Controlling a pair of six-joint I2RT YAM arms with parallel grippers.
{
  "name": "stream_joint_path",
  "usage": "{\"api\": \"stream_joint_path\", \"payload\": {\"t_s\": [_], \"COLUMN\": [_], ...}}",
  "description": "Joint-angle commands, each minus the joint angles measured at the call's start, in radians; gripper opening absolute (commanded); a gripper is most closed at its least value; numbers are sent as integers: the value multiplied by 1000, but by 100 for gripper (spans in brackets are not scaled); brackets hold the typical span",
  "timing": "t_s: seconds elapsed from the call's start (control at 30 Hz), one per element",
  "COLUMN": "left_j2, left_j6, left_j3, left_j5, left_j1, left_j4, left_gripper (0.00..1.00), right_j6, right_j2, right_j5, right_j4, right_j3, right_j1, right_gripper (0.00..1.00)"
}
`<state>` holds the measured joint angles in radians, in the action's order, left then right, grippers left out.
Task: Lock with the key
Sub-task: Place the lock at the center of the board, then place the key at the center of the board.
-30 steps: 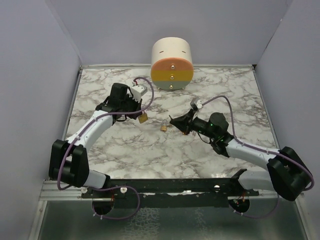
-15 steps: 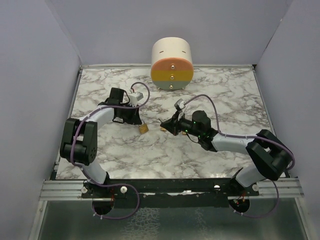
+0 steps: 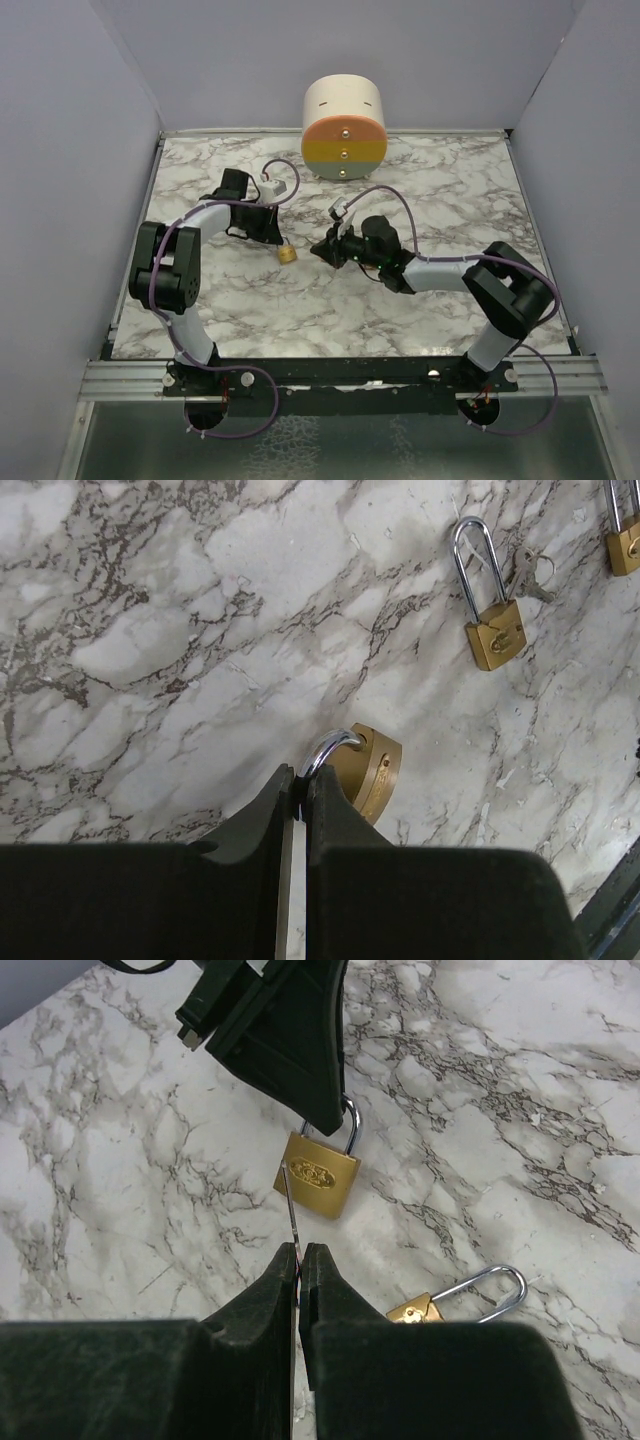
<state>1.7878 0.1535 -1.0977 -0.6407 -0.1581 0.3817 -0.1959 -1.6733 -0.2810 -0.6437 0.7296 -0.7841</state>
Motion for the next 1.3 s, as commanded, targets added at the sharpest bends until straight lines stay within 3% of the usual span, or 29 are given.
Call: {"api": "stream_joint_path", "payload": {"t_s": [0.0,0.13,0.2,0.23,0.27,0.3,0.33,0.67,1.0,1.1,1.27], "left_j2": [28,54,67,72,74,76,79,5,-255,-349,-442], "left_j6": [53,55,63,65,68,67,69,46,-80,-103,-125], "left_j3": [-57,-91,-108,-112,-115,-114,-114,-87,32,67,84], "left_j5": [83,100,108,107,104,101,98,158,513,518,502], "left_j1": [16,30,31,31,31,32,31,31,41,43,43], "left_j4": [-23,-23,-17,-14,-14,-15,-15,-42,-106,-140,-163], "left_gripper": [0,4,18,29,53,93,98,99,99,99,99], "right_j6": [30,30,29,29,28,28,27,49,53,52,48], "right_j2": [-61,-112,-130,-136,-140,-143,-146,-180,-279,-302,-330], "right_j5": [26,23,23,25,27,29,31,34,69,70,61], "right_j4": [19,25,24,23,24,25,25,59,114,127,141], "right_j3": [49,77,89,93,99,103,106,179,272,287,308], "right_j1": [-5,-5,-5,-5,-5,-5,-6,-5,-5,-4,-4], "right_gripper": [2,2,2,2,2,2,2,2,2,10,13]}}
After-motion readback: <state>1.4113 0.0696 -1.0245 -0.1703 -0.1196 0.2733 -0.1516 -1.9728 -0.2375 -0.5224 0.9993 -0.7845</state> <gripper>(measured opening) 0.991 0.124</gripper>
